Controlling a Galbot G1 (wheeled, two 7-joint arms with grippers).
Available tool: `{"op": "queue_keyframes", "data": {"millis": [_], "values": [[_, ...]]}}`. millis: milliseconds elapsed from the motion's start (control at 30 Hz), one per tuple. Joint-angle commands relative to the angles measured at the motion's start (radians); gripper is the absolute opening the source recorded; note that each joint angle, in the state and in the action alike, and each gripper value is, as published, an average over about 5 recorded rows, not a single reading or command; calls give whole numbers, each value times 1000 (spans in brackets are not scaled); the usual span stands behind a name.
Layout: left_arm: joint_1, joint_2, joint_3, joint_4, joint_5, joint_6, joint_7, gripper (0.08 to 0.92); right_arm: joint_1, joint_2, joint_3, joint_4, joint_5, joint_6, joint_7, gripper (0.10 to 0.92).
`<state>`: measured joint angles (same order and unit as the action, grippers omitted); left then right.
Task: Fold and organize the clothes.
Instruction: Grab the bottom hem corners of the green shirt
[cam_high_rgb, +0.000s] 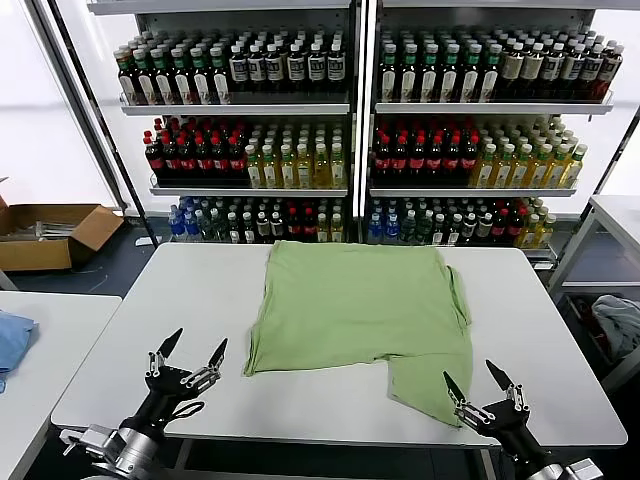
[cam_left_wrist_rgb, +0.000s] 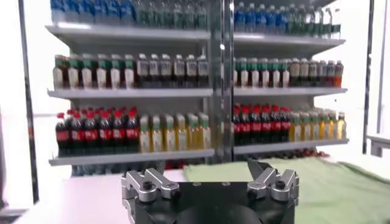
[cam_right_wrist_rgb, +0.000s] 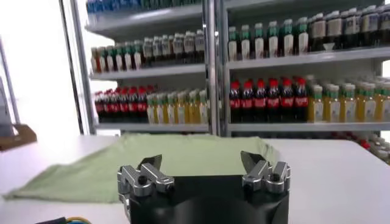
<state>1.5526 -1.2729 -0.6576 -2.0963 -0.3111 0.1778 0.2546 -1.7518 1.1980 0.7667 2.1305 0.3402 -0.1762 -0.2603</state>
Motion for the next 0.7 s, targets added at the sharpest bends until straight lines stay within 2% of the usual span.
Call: {"op": "queue_keyframes", "data": {"millis": [33, 233, 600, 700], "values": [[-43, 81, 108, 73, -1, 113, -42, 823, 2, -18, 2, 1, -74, -109, 42, 823], [-129, 112, 176, 163, -21, 199, -87, 823, 3, -35, -16, -2, -96, -165, 47, 823], [-238, 102, 257, 238, -63, 247, -145, 823, -3, -39, -23, -9, -62, -194, 49, 818], [-253, 98, 273, 250, -63, 254, -148, 823, -3, -35, -34, -16, -52, -202, 50, 778]]}}
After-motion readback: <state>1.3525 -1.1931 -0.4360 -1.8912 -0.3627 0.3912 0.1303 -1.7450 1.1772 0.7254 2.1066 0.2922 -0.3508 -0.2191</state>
